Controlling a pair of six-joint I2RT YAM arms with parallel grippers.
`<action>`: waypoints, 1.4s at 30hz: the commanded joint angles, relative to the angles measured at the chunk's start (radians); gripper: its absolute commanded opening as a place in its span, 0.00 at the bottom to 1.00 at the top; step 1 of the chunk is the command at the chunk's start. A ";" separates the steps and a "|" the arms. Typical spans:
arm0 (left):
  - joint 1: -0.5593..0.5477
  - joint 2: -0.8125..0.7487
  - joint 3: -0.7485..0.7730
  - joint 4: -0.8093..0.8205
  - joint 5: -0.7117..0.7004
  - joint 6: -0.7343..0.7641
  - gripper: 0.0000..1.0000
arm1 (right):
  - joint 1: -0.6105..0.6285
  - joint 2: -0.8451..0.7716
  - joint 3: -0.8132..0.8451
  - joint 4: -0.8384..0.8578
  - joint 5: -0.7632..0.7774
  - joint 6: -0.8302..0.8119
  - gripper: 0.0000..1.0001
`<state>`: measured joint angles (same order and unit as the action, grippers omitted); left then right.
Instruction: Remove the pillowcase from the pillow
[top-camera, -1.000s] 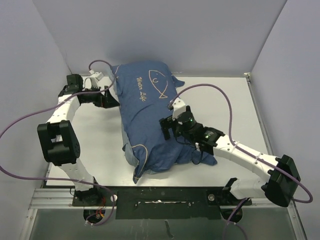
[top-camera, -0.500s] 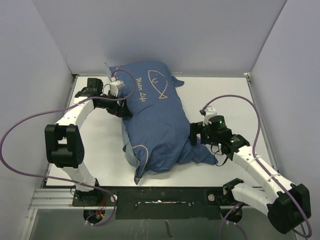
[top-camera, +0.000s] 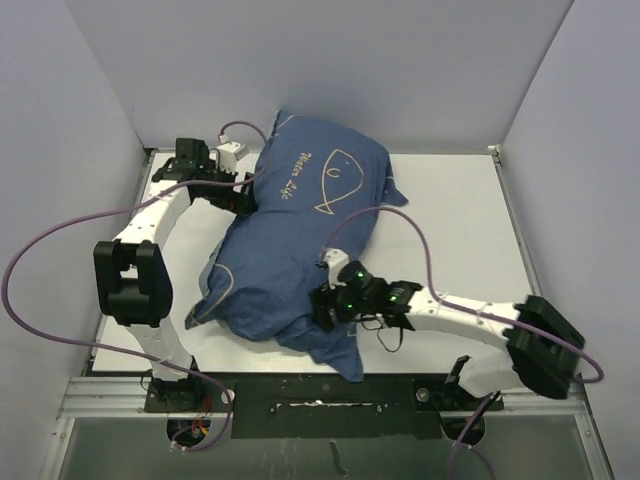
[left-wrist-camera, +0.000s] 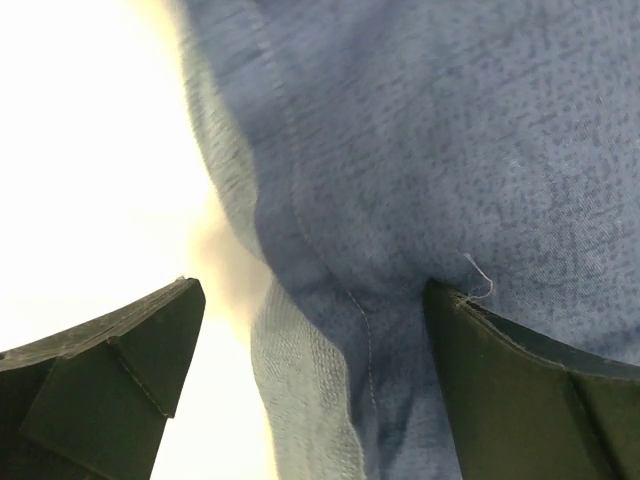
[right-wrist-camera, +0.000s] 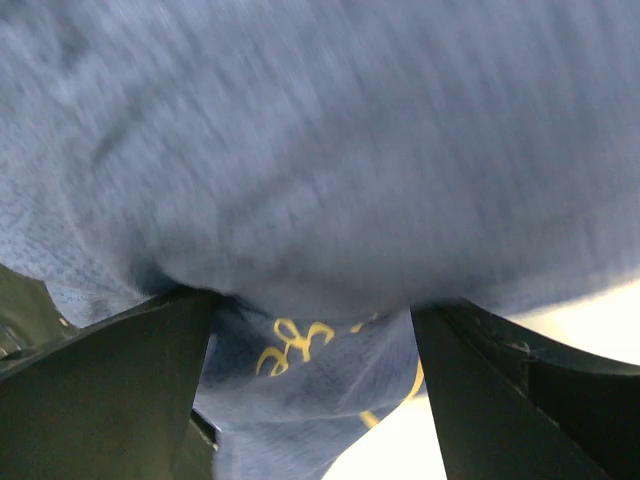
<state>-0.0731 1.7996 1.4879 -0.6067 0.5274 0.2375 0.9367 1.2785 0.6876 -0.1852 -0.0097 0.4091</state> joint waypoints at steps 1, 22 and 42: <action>0.000 0.011 0.146 0.022 -0.028 -0.011 0.97 | 0.106 0.242 0.155 0.212 -0.028 0.019 0.80; 0.322 -0.291 -0.082 -0.400 0.160 0.487 0.98 | -0.296 0.431 0.934 -0.143 -0.212 -0.179 0.98; 0.381 -0.182 -0.254 -0.013 -0.092 0.473 0.98 | -0.320 0.065 0.233 -0.264 0.336 -0.026 0.98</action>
<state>0.2726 1.5688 1.2613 -0.7845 0.4866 0.7189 0.6380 1.4254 0.9482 -0.4858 0.2279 0.3382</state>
